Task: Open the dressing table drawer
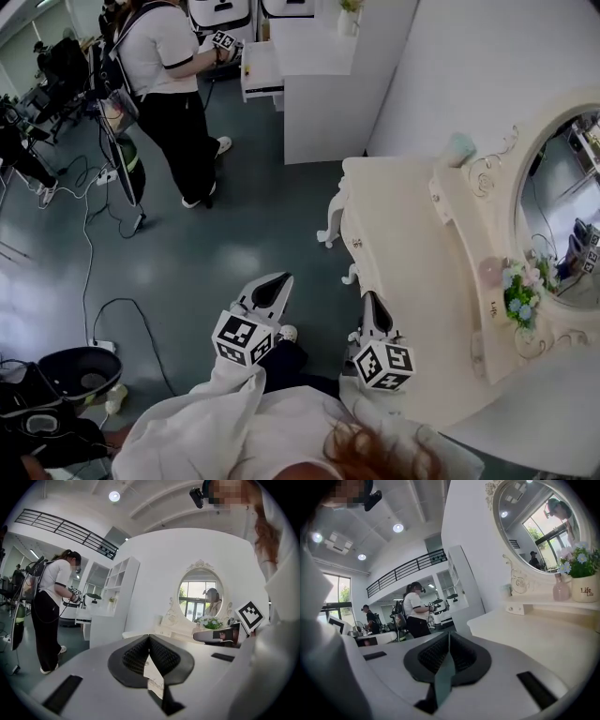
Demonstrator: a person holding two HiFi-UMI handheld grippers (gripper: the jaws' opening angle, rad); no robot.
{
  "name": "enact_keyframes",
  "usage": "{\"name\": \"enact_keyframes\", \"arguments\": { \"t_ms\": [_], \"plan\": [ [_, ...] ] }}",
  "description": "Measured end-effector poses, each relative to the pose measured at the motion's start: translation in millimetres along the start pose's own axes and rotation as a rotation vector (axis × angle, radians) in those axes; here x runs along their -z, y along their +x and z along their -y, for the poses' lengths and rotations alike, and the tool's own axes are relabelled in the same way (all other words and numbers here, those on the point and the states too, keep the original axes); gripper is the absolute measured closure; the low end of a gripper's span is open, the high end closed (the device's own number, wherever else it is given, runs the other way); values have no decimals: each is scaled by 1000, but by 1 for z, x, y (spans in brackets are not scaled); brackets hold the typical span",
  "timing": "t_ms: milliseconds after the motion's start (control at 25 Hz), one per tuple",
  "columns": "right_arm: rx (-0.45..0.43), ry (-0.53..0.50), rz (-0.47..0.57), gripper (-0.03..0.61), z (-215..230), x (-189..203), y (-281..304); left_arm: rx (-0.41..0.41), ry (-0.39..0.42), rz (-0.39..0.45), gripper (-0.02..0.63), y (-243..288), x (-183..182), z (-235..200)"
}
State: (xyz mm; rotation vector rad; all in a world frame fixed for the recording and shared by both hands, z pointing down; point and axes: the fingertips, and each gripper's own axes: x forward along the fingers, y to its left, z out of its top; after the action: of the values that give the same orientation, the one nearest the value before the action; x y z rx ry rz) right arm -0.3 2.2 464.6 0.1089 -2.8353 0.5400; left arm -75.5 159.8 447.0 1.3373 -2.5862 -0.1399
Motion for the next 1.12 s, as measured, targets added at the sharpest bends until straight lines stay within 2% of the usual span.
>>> {"name": "enact_keyframes", "arguments": {
  "t_ms": [480,760,1120],
  "plan": [
    [35,1,19,541,-12,-13,61,34,-1,16,597,36,-16,-60],
    [37,5,19,542,-28,-4,84,45,1,2,597,36,-11,-80],
    [64,-6,-1,542,-26,-3,92,25,-15,-23,597,28,-5,-97]
  ]
}}
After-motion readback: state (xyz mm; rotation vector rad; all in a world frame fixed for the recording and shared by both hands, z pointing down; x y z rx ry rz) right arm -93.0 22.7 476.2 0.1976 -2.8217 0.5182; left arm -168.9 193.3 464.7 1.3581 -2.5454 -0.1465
